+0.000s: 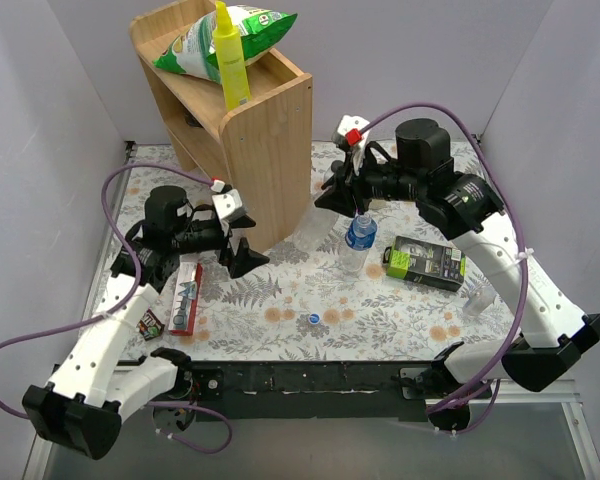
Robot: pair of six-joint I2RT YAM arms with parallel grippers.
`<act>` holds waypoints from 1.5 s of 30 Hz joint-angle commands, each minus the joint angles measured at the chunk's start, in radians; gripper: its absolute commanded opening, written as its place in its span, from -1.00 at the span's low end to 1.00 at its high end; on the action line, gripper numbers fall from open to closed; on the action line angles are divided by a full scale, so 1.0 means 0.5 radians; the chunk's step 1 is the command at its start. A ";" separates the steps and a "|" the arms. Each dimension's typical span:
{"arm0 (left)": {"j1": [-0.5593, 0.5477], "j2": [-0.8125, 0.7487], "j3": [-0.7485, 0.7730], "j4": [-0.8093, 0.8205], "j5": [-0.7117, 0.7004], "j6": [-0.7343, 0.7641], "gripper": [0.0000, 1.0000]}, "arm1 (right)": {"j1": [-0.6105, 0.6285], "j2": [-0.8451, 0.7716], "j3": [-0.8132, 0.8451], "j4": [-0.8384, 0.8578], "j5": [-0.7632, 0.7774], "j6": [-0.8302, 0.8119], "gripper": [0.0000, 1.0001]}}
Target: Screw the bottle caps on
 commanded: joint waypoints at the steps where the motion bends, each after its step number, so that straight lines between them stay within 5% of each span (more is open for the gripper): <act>1: -0.231 -0.086 -0.061 0.569 -0.302 -0.219 0.96 | -0.017 0.027 0.100 0.140 0.429 0.488 -0.97; 10: -0.878 0.174 -0.061 0.924 -1.155 -0.160 0.96 | -0.029 0.116 0.207 0.155 0.731 0.891 -0.97; 20: -0.986 0.469 0.022 1.274 -1.668 -0.280 0.96 | -0.035 0.113 0.214 0.195 0.777 0.952 -0.97; 31: -1.029 0.565 0.016 1.360 -1.585 -0.265 0.93 | -0.048 0.079 0.152 0.208 0.780 0.974 -0.97; 41: -1.029 0.607 0.007 1.363 -1.616 -0.210 0.56 | -0.051 0.100 0.140 0.229 0.706 0.983 -0.97; 45: -1.026 0.629 -0.002 1.410 -1.736 -0.237 0.25 | -0.051 0.100 0.125 0.229 0.679 0.977 -0.97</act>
